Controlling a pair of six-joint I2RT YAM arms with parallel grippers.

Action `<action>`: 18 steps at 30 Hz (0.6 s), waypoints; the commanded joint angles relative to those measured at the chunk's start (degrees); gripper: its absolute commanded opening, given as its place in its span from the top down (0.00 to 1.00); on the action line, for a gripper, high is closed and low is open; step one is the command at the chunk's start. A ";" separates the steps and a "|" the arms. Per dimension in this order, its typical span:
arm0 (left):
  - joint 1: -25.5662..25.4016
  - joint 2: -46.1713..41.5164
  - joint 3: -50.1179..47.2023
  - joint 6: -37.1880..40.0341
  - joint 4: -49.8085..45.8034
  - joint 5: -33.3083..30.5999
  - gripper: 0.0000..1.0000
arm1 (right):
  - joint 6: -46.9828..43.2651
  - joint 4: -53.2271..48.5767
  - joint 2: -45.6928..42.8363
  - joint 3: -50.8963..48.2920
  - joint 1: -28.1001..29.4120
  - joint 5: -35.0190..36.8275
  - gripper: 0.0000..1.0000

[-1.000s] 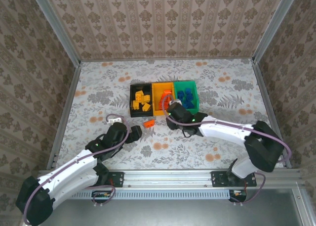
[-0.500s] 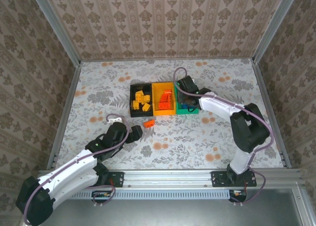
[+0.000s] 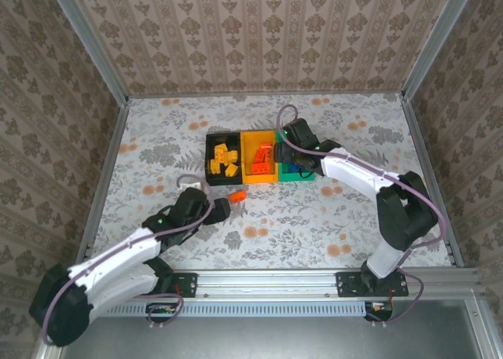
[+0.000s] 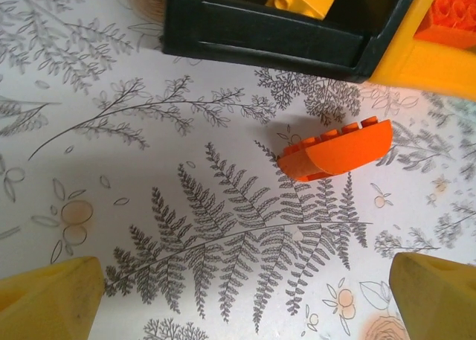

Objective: Sort the legos into containers by color

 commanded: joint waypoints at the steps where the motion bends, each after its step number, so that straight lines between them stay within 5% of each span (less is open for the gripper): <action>1: -2.65 9.57 7.90 7.21 -0.88 -1.46 0.04 | 1.19 0.86 -3.66 -3.51 0.85 -1.36 0.24; 8: -9.80 30.45 20.64 11.62 -5.12 -13.05 0.04 | 1.51 1.39 -8.77 -8.51 0.88 -1.05 0.23; 14: -12.86 39.14 25.50 13.71 -6.28 -20.45 0.01 | 1.17 1.24 -11.99 -10.18 0.79 -0.81 0.23; 18: -14.45 42.40 26.99 15.43 -6.14 -23.35 0.10 | 0.95 1.23 -13.47 -10.63 0.70 -0.64 0.23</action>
